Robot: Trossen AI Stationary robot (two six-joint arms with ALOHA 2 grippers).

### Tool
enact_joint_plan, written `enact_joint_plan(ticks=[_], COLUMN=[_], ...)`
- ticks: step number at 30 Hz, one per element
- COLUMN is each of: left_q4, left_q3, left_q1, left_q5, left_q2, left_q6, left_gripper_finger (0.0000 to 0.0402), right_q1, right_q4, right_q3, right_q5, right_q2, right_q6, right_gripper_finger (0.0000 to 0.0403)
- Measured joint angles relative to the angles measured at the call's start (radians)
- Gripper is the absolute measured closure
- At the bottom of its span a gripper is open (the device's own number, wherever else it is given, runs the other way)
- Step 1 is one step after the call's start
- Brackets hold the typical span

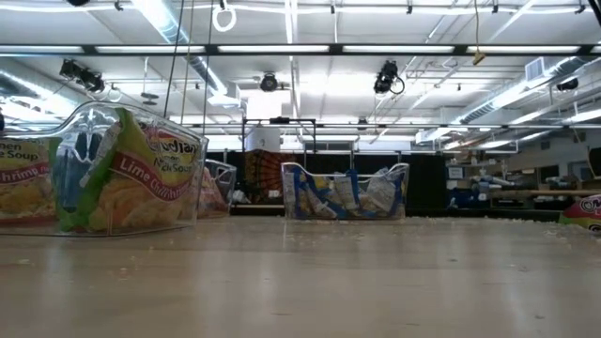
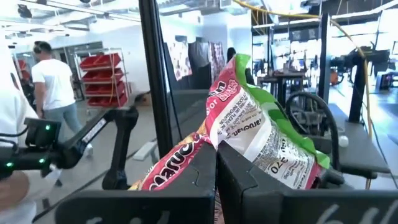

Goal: Sort Maruchan noodles
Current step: Put the yellow noodle pack into the bottom transparent bin

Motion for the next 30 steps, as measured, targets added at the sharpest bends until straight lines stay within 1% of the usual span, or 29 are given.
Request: enact_joint_plan(ticks=[5,8,11,13,15,17,20,22,25,27,28,30], left_q4=[0.260,0.333,0.370,0.396,0.411,0.421,0.403,0.389,0.331,0.224,0.143,-0.078], left_q3=[0.001,0.001,0.000,0.000,0.000,0.000,0.000,0.000,0.000,0.010,0.022,0.062], left_q1=[0.039,0.041,0.040,0.042,0.049,0.055,0.063,0.071,0.097,0.118,0.129,0.152], left_q5=[0.053,0.103,0.097,0.065,0.050,0.034,0.019,0.016,0.016,0.017,0.015,0.017], left_q2=[0.079,0.102,0.108,0.108,0.108,0.108,0.107,0.106,0.083,0.046,0.022,-0.041], left_q6=[-0.107,-0.137,-0.159,-0.158,-0.160,-0.165,-0.164,-0.159,-0.159,-0.157,-0.151,-0.126], left_gripper_finger=[0.0102,0.0102,0.0102,0.0104,0.0113,0.0131,0.0179,0.0220,0.0275,0.0297,0.0302,0.0304], right_q1=[0.000,0.000,0.000,-0.001,-0.001,-0.001,-0.001,0.000,0.000,0.000,0.000,0.001], right_q4=[0.013,0.009,-0.006,-0.049,-0.098,-0.120,-0.122,-0.124,-0.156,-0.192,-0.215,-0.255], right_q3=[0.000,0.000,0.000,0.000,0.000,0.000,0.000,0.000,0.000,-0.001,-0.002,-0.002], right_q5=[0.000,0.000,0.002,0.021,0.049,0.067,0.088,0.148,0.202,0.245,0.272,0.338], right_q2=[0.002,0.002,0.002,0.002,0.003,0.003,0.003,0.000,-0.019,-0.045,-0.063,-0.104], right_q6=[-0.013,-0.014,-0.015,-0.025,-0.043,-0.059,-0.073,-0.070,-0.074,-0.075,-0.082,-0.125], right_gripper_finger=[0.0396,0.0396,0.0396,0.0396,0.0395,0.0394,0.0388,0.0380,0.0354,0.0326,0.0310,0.0278])
